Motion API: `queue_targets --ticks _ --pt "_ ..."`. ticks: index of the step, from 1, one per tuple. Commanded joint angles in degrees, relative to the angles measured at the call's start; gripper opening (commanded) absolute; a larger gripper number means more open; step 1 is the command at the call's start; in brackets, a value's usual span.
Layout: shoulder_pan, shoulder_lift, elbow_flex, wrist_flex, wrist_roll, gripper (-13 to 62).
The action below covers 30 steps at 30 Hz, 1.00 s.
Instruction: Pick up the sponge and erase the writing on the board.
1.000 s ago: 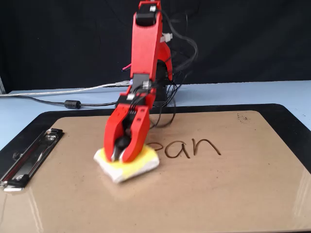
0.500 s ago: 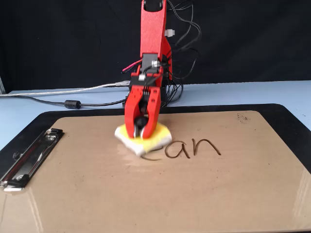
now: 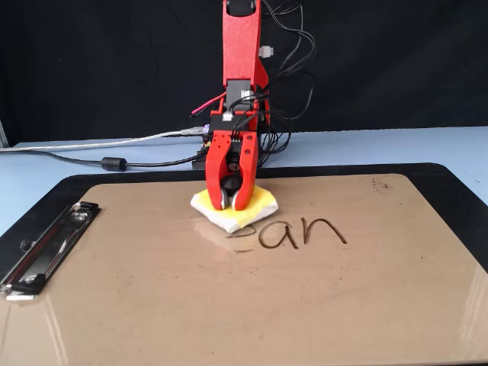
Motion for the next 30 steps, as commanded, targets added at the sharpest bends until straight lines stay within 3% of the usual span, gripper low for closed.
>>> queue_targets --ticks 1,6,8,11,18,22,27,30 --pt "-0.09 -0.44 -1.76 -0.18 -0.97 -7.9" --pt "-1.49 -25.31 -26.37 0.35 -1.14 -7.9" --pt "-1.76 -30.41 -31.55 0.62 -1.58 -7.9" --pt "-1.93 -25.75 -27.86 2.81 -1.49 -7.9" --pt "-3.78 3.6 -1.76 5.89 -1.58 -7.9" --pt "-6.94 -2.81 -6.06 5.45 -2.2 -7.9" --pt "-7.38 -24.7 -27.69 5.36 -2.99 -7.9" --pt "-7.21 -25.58 -28.92 5.71 -2.9 -7.9"
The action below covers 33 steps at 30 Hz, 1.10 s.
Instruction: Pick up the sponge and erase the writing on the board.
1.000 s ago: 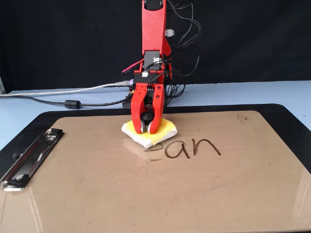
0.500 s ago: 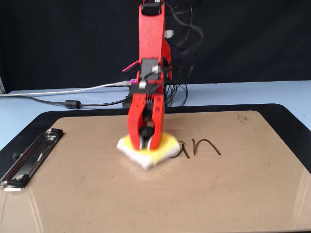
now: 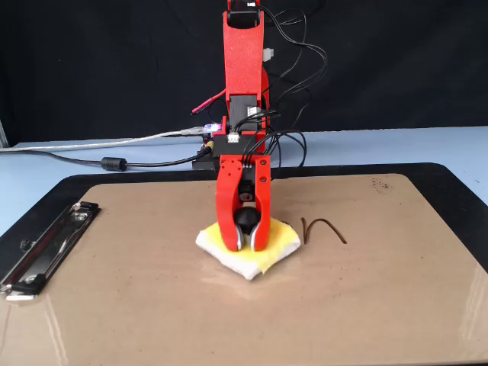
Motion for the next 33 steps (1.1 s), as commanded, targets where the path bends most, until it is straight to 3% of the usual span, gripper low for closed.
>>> queue_targets --ticks 1,5,8,10,15,18,20,28,31,33 --pt "-0.88 2.99 4.22 0.79 -1.23 -7.9" --pt "-0.7 23.12 23.47 1.58 -0.88 -7.9" --pt "-0.7 32.61 28.74 6.33 -0.79 -7.9" --pt "-0.88 31.46 27.42 6.5 -0.7 -7.9" --pt "-1.05 8.7 5.8 6.5 -1.14 -7.9" --pt "-1.14 2.29 -1.49 6.68 -1.14 -7.9" --pt "-1.14 7.21 3.78 7.65 -0.97 -7.9" --pt "5.89 49.13 35.86 15.21 -0.88 -7.9" --pt "6.68 44.03 33.13 14.33 -1.49 -7.9" --pt "6.59 32.78 25.49 11.16 -1.76 -7.9"
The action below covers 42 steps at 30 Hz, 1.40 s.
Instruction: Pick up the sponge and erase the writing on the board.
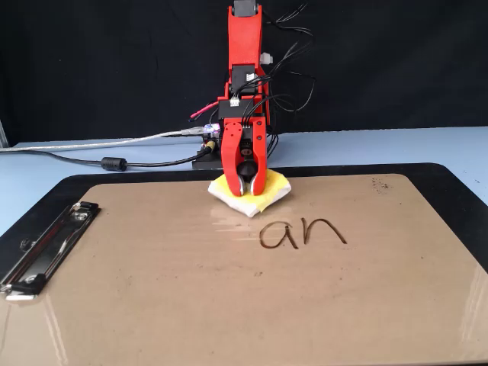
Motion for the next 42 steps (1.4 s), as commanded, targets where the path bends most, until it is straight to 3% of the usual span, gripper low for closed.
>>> queue_targets --ticks 1,5,8,12,15,22,24,28,32,34,39,42 --pt "0.7 -8.88 -5.98 -6.33 -1.85 -7.9" --pt "0.62 -25.75 -12.22 -17.93 -1.85 -7.9" --pt "-1.14 -23.03 -7.21 -21.27 -1.85 -7.9" --pt "-6.86 -10.55 1.58 -20.21 -1.76 -7.9" --pt "-8.53 -11.43 0.79 -20.3 -1.76 -7.9" --pt "-9.4 -42.63 -28.65 -19.78 -1.85 -7.9" --pt "-9.58 -39.99 -27.16 -19.6 -1.85 -7.9" --pt "-13.18 -18.46 -6.06 -18.02 -1.93 -7.9" --pt "-16.26 -10.63 -1.05 -14.5 -2.11 -7.9" --pt "-18.19 -13.18 -3.34 -14.68 -2.9 -7.9" --pt "-18.37 -32.96 -24.08 -14.15 -3.43 -7.9" --pt "-18.46 -33.66 -24.52 -14.06 -3.43 -7.9"
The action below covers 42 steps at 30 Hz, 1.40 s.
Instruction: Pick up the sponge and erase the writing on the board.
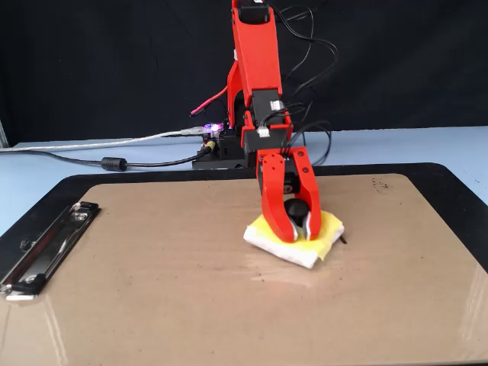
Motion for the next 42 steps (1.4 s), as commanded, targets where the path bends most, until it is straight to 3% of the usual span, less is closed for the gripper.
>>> queue_targets --ticks 1,7,10,14,17,19,25,28,34,36,42 --pt "-0.88 4.75 5.45 1.23 -1.32 -7.9" --pt "1.67 31.2 23.55 10.28 -2.29 -7.9" --pt "4.57 27.51 21.36 10.46 -4.92 -7.9" --pt "5.27 7.65 3.25 10.28 -5.19 -7.9" --pt "7.91 2.55 -3.43 10.37 -4.75 -7.9" --pt "9.23 5.62 2.2 10.2 -4.48 -7.9" --pt "9.4 37.88 28.3 11.43 -4.39 -7.9" --pt "8.96 34.01 24.87 11.87 -4.48 -7.9" --pt "4.31 3.34 1.14 7.82 -4.66 -7.9" --pt "1.76 3.69 2.29 6.24 -4.83 -7.9" --pt "-6.5 27.51 22.94 6.15 -4.48 -7.9"
